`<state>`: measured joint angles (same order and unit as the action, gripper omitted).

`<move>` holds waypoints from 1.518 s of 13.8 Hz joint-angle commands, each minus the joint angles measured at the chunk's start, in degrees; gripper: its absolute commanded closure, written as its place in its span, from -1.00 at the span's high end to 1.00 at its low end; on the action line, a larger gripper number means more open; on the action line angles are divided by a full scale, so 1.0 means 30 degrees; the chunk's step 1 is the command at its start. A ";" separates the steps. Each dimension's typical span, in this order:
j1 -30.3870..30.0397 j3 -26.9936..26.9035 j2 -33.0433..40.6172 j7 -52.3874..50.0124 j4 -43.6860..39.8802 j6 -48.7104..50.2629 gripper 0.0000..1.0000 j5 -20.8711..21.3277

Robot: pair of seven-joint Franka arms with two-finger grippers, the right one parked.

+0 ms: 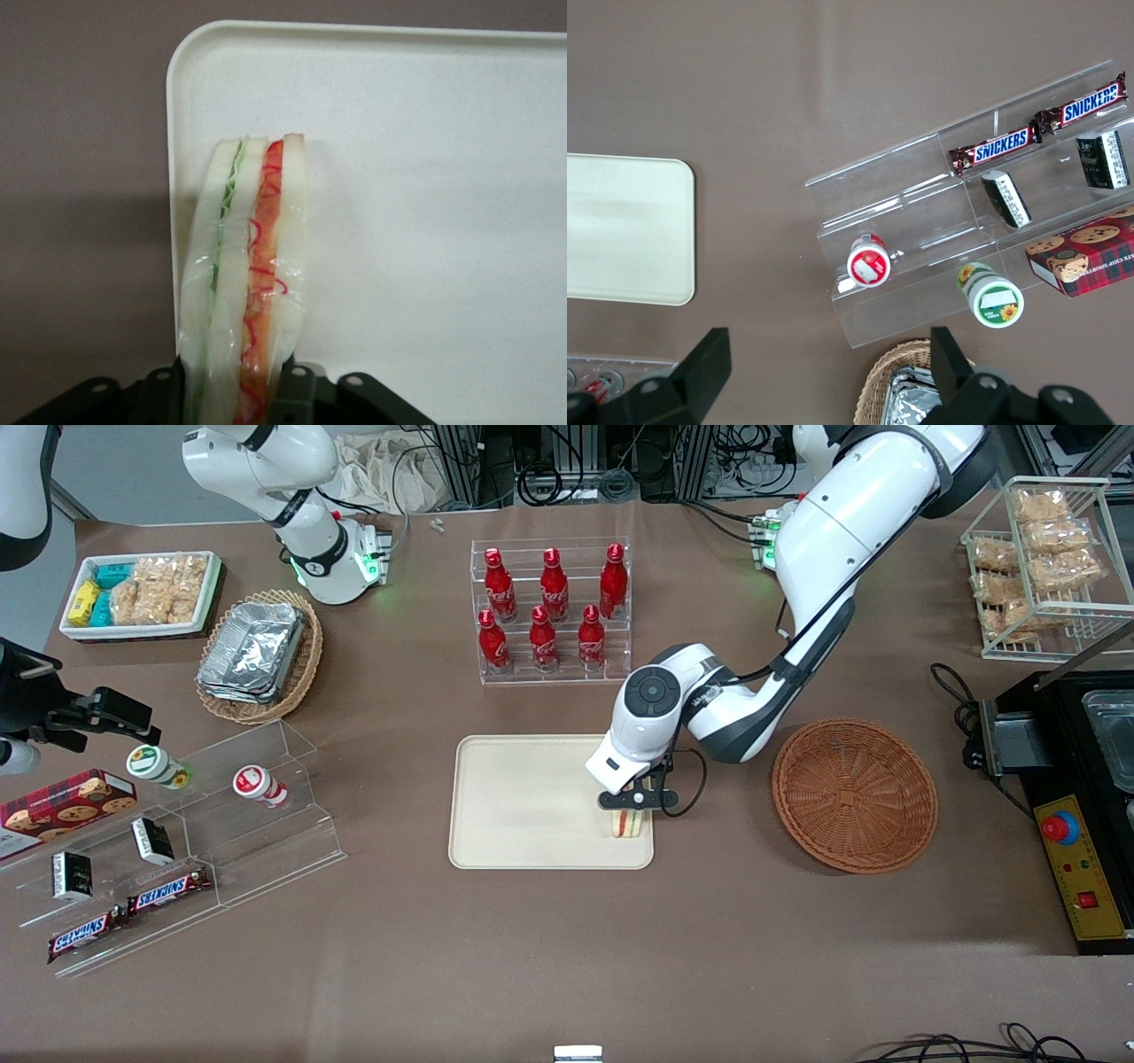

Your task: Place sandwich from basket to tray

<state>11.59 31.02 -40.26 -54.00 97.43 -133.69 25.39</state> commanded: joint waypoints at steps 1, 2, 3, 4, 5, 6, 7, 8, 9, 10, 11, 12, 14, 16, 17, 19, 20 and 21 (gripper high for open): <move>0.0120 0.0002 -0.0028 -0.0634 -0.0512 -0.0142 1.00 0.0444; 0.0062 0.0031 0.0147 -0.0663 -0.0512 -0.0142 1.00 0.0269; -0.0171 0.0031 0.0699 -0.0664 -0.0512 0.0003 1.00 0.0181; -0.0376 0.0031 0.1430 -0.0664 -0.0512 0.0091 1.00 0.0093; -0.0553 0.0060 0.2133 -0.0635 -0.0512 0.0353 1.00 -0.0343; -0.0583 0.0032 0.2808 -0.0547 -0.0512 0.0762 1.00 -0.0986; -0.0642 -0.0027 0.3568 -0.0546 -0.0599 0.0853 1.00 -0.1543; -0.1309 -0.0056 0.4185 -0.0488 -0.0687 0.0941 1.00 -0.2042; -0.2070 0.0059 0.4829 -0.0372 -0.0688 0.1406 1.00 -0.2337; -0.2426 0.0061 0.5619 -0.0313 -0.0717 0.2107 1.00 -0.2746; -0.2748 0.0003 0.6178 -0.0312 -0.1036 0.2462 1.00 -0.3388; -0.3245 0.0031 0.6561 -0.0225 -0.1330 0.3161 1.00 -0.3597; -0.4184 0.0090 0.7118 0.2104 -0.2352 0.6082 1.00 -0.4820; -0.5234 -0.0086 0.8111 0.5532 -0.3147 0.9304 1.00 -0.6669; -0.6141 -0.0057 0.8581 0.6707 -0.3178 1.0539 1.00 -0.7111; -0.7085 -0.0695 0.9549 0.8789 -0.3178 1.2358 1.00 -0.7991; -0.6362 -0.2615 1.0133 0.9698 -0.3149 1.3180 1.00 -0.8110; -0.5050 -0.4781 1.0864 1.0723 -0.2888 1.3797 1.00 -0.8140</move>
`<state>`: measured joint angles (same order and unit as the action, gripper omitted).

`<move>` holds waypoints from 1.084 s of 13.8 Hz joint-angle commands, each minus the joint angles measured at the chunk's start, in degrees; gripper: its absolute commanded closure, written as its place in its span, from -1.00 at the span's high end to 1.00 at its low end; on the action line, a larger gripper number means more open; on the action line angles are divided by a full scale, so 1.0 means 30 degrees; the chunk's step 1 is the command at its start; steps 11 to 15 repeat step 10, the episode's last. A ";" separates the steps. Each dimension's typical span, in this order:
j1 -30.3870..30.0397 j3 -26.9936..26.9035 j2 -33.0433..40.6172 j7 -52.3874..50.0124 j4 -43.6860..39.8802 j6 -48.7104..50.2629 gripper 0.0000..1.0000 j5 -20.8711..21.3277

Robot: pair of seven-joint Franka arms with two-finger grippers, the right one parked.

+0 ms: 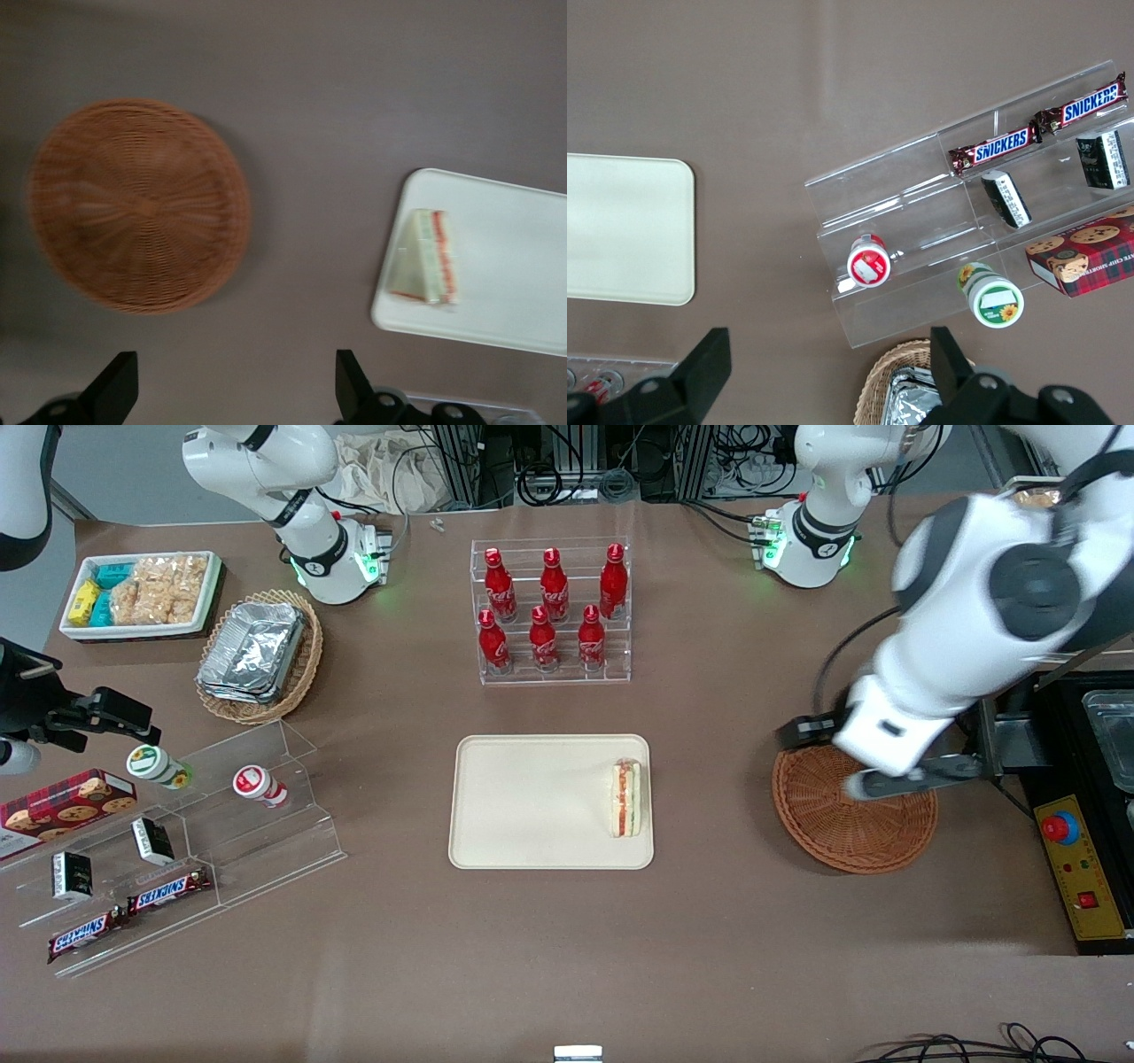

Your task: Place sandwich from basket to tray

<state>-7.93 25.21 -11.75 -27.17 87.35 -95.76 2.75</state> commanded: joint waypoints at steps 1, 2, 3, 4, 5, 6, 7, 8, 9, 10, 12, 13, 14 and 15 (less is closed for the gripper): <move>0.2080 -0.4433 0.2149 0.3008 0.1198 0.1565 1.00 -0.0711; 0.2058 -0.4913 0.3056 0.4122 0.2105 0.1540 1.00 -0.1321; 0.2028 -0.5295 0.3675 0.5061 0.2781 0.1568 1.00 -0.1357; 0.2202 -0.5995 0.4319 0.5651 0.3252 0.1627 1.00 -0.1328; 0.2233 -0.6321 0.4818 0.5860 0.3662 0.1656 1.00 -0.1212; 0.2233 -0.6440 0.5229 0.5891 0.3812 0.1744 1.00 -0.1152; 0.2204 -0.6471 0.5349 0.5891 0.3755 0.1773 1.00 -0.0978; 0.2204 -0.6413 0.5264 0.5891 0.3580 0.1832 1.00 -0.0512; 0.2204 -0.6296 0.5118 0.5833 0.3434 0.1803 1.00 -0.0246; 0.2204 -0.6237 0.5000 0.5746 0.3113 0.1803 1.00 -0.0244; 0.2204 -0.6237 0.5000 0.5746 0.3113 0.1803 1.00 -0.0244; 0.2204 -0.6237 0.5000 0.5746 0.3113 0.1803 1.00 -0.0244; 0.2204 -0.6237 0.5000 0.5746 0.3113 0.1803 1.00 -0.0244; 0.2204 -0.6237 0.5000 0.5746 0.3113 0.1803 1.00 -0.0244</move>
